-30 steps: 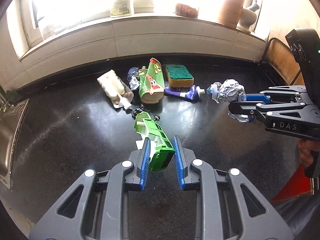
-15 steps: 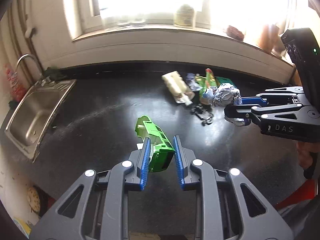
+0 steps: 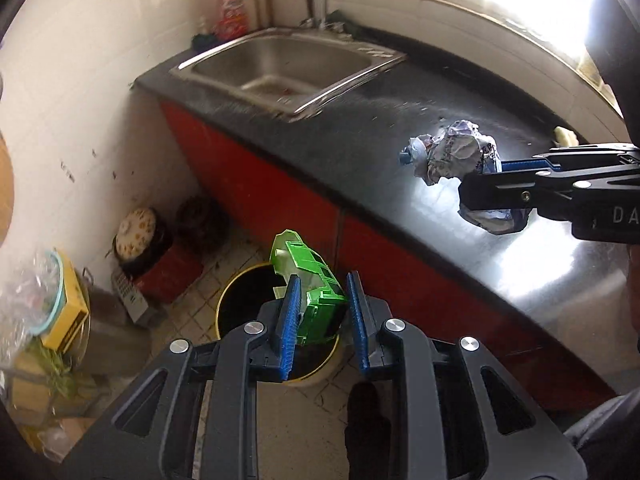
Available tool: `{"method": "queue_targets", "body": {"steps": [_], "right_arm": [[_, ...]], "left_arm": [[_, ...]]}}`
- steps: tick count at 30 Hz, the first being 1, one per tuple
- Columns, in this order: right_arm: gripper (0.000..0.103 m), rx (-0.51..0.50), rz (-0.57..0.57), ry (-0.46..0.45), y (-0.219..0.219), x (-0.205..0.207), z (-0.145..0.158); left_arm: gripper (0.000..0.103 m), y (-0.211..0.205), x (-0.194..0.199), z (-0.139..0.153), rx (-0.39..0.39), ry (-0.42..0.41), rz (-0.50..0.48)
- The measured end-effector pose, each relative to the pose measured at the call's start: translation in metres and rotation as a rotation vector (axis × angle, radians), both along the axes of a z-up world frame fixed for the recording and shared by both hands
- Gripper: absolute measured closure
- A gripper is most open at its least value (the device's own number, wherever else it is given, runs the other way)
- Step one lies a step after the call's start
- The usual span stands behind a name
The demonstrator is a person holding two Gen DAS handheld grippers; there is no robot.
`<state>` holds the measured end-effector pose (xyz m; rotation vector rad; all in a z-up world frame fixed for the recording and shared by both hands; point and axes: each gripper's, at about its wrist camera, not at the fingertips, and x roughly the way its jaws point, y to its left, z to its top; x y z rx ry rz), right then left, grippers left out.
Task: Collect trash
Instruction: 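Carry truck and foil to the bin and open both tools to drop them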
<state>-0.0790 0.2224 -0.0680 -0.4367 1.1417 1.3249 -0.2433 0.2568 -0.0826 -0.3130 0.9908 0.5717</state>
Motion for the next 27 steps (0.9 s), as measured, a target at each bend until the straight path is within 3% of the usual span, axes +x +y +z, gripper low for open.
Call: {"method": "queue_targets", "body": {"steps": [4, 11, 17, 18, 19, 21, 27], "right_arm": [[0.080, -0.069, 0.081, 0.028, 0.047, -0.032, -0.030], [0.080, -0.200, 0.125, 0.040, 0.112, -0.054, -0.088], [0.079, -0.238, 0.127, 0.032, 0.135, -0.054, -0.104], [0.072, -0.235, 0.127, 0.025, 0.138, -0.054, -0.103], [0.056, -0.234, 0.124, 0.020, 0.138, -0.055, -0.102], [0.037, -0.216, 0.111, 0.009, 0.140, -0.055, -0.098], [0.032, -0.174, 0.085, 0.000, 0.120, -0.041, -0.077]], "left_arm": [[0.080, 0.036, -0.034, -0.043, -0.071, 0.006, 0.070], [0.080, 0.083, -0.048, -0.107, -0.182, -0.022, 0.117], [0.080, 0.099, -0.045, -0.119, -0.212, -0.058, 0.119], [0.077, 0.101, -0.045, -0.121, -0.212, -0.057, 0.121], [0.071, 0.102, -0.044, -0.122, -0.208, -0.051, 0.121], [0.045, 0.101, -0.042, -0.122, -0.182, -0.033, 0.123], [0.032, 0.104, -0.043, -0.114, -0.151, -0.014, 0.126]]}}
